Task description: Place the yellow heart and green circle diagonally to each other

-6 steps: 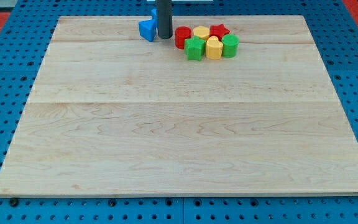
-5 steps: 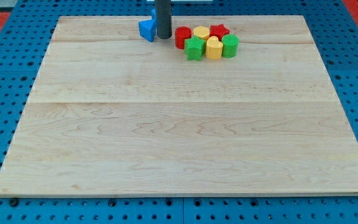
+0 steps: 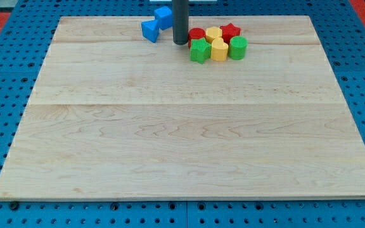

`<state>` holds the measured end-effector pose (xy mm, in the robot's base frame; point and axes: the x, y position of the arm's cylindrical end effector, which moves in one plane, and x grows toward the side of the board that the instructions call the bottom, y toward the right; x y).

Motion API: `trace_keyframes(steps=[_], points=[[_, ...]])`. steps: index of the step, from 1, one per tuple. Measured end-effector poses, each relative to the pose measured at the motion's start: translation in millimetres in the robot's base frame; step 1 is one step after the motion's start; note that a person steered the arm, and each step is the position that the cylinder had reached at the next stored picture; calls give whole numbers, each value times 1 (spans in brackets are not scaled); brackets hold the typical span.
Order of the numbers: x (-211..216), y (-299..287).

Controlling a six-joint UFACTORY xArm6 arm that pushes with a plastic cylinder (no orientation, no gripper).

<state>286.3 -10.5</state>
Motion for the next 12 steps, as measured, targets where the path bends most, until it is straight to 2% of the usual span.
trace_keyframes(steps=[2,3,4,5,6,7,8,10,11,12], points=[[82,11],[95,53],[57,139],[-4,192],[-15,150],[4,123],[34,72],[119,75],[151,19],[133,-4]])
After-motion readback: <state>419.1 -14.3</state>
